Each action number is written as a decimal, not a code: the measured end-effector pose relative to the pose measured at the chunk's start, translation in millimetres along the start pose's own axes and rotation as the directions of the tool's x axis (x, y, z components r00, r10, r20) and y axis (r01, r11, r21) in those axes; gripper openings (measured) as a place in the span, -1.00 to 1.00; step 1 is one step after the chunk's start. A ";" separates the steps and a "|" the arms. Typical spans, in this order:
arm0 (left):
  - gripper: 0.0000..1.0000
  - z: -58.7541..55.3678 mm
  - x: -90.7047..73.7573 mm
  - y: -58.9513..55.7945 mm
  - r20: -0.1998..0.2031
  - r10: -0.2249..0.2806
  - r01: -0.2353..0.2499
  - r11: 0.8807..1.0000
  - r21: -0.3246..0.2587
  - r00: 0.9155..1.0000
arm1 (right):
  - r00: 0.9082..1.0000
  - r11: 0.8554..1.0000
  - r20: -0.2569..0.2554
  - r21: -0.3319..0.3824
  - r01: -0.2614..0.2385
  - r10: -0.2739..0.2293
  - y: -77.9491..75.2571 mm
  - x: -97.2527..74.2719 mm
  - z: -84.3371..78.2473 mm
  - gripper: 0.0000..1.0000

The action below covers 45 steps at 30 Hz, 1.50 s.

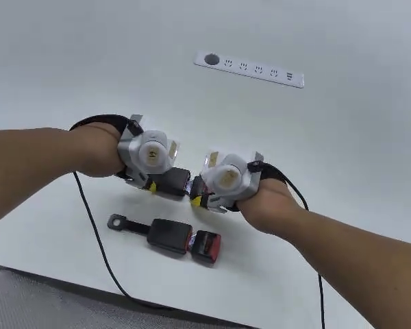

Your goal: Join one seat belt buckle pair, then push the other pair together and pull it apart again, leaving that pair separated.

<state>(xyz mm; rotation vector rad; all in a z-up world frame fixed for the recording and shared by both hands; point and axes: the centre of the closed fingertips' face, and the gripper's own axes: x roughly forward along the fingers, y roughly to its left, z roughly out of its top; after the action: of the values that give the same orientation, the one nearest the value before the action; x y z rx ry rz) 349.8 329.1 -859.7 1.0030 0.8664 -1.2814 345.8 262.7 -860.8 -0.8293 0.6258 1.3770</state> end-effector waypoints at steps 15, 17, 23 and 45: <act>-0.41 -2.1 -7.6 -5.2 0.127 -0.004 0.001 1.000 0.026 0.992 | 0.990 0.999 0.137 -0.023 -0.037 0.040 -0.2 -3.7 0.6 -0.32; -0.41 -2.3 -8.5 -4.8 0.148 0.000 -0.003 1.000 0.015 0.989 | 0.989 0.999 0.141 -0.021 -0.041 0.044 -0.1 -3.7 2.0 -0.33; -0.41 -0.4 -8.0 -4.7 0.163 -0.002 0.000 1.000 0.010 0.987 | 0.989 0.999 0.140 -0.008 -0.041 0.042 0.1 -4.7 3.1 -0.33; -0.38 2.3 -6.9 -5.9 0.137 0.007 -0.009 1.000 0.012 0.991 | 0.998 0.995 0.066 0.101 0.007 -0.014 5.7 -75.4 -94.0 -0.31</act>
<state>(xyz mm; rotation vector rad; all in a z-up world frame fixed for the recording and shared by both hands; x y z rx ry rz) 343.1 329.2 -853.1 0.9164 0.7492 -1.3344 339.5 142.3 -855.8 -0.7022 0.6329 1.3467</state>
